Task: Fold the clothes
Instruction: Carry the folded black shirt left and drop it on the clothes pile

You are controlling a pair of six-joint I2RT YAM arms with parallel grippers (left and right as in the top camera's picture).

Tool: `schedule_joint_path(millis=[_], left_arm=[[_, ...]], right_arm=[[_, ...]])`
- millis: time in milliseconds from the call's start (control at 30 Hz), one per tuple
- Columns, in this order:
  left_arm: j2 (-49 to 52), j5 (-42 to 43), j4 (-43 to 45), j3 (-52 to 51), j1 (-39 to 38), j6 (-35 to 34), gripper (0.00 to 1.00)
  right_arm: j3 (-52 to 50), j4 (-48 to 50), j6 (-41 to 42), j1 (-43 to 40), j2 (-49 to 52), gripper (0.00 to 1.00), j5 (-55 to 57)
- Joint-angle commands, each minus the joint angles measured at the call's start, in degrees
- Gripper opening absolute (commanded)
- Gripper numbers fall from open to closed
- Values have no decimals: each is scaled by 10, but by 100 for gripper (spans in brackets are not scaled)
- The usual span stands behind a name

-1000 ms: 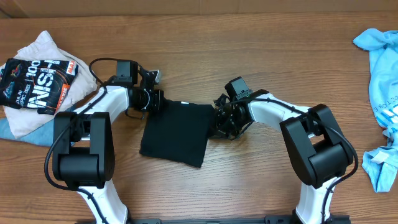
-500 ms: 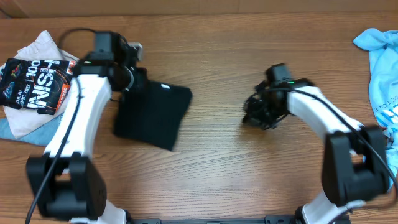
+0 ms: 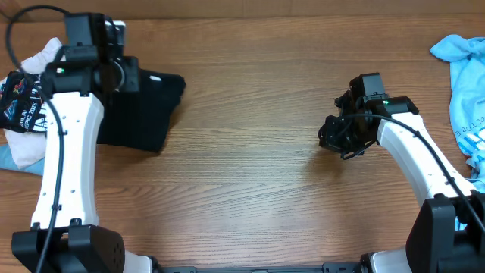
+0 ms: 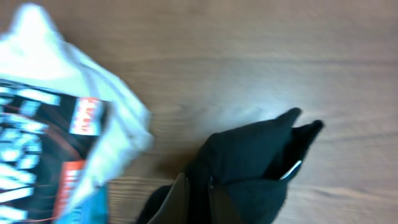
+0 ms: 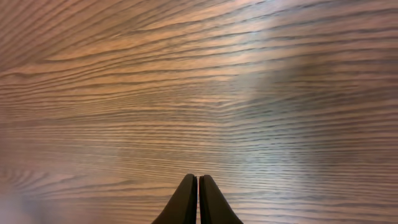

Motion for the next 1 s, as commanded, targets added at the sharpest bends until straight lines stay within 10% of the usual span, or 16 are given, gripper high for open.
schedule_joint_path(millis=[0, 967], left_arm=[[-17, -37, 8, 41, 28, 8, 4], [99, -39, 232, 57, 243, 6, 4]], right_arm=[[13, -1, -7, -3, -12, 7, 28], [13, 4, -3, -3, -12, 7, 27]])
